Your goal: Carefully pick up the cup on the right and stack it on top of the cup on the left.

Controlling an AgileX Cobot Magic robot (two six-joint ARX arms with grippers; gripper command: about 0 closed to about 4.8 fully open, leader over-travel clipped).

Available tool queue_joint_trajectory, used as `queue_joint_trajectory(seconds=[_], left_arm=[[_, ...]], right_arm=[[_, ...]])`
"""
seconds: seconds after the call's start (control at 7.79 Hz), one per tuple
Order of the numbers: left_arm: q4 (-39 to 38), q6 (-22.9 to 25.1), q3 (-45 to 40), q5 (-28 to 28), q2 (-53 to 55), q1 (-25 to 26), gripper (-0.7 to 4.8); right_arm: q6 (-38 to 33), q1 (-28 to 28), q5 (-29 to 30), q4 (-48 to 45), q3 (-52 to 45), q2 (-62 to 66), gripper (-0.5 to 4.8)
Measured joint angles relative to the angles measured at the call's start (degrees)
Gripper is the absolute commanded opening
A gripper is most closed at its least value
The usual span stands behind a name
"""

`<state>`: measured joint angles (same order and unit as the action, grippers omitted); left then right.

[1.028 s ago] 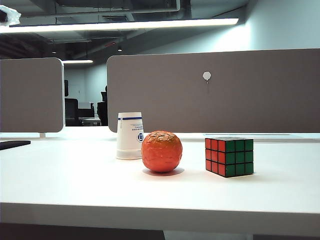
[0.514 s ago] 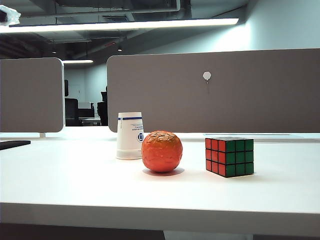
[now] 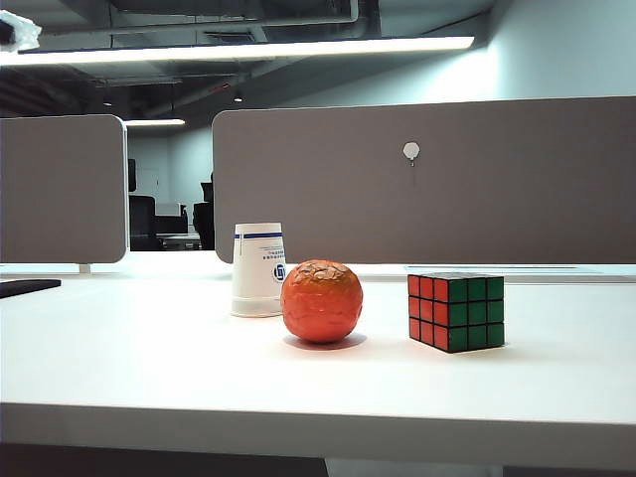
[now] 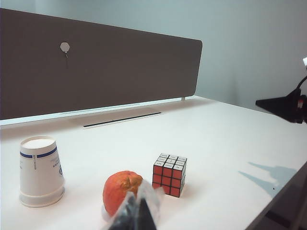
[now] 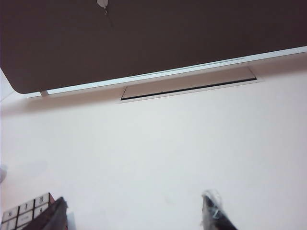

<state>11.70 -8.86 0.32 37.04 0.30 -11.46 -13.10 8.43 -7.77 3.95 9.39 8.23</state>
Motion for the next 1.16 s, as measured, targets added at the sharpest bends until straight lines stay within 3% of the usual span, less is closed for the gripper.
queue_joint_trajectory(seconds=[0.39,0.51,0.64,0.77,0.9,1.03,1.16], left_arm=[[0.0,0.0,0.0,0.0,0.0,0.0,-0.04],[-0.02,0.0,0.0,0.0,0.0,0.0,-0.05],[-0.72,0.0,0.0,0.0,0.0,0.0,-0.05],[-0.83,0.0,0.0,0.0,0.0,0.0,-0.05],[-0.83,0.0,0.0,0.0,0.0,0.0,-0.05],[-2.4,0.0,0.0,-7.45,0.0,0.0,-0.05],[-2.69,0.0,0.0,-8.46,0.0,0.0,-0.05]], right_arm=[[3.04,0.0,0.04,-1.38,-8.02,-0.02,3.55],[3.72,0.0,0.04,-1.7,-8.37,-0.02,3.03],[7.19,0.0,-0.02,-1.73,-8.94,-0.02,3.03],[7.39,0.0,-0.02,-1.14,-8.94,0.0,0.92],[7.78,0.0,-0.04,1.6,-8.94,0.0,-0.06],[9.9,0.0,-0.52,1.53,-8.94,-0.02,-0.06],[9.97,0.0,-1.18,1.53,-8.94,-0.02,-0.05]])
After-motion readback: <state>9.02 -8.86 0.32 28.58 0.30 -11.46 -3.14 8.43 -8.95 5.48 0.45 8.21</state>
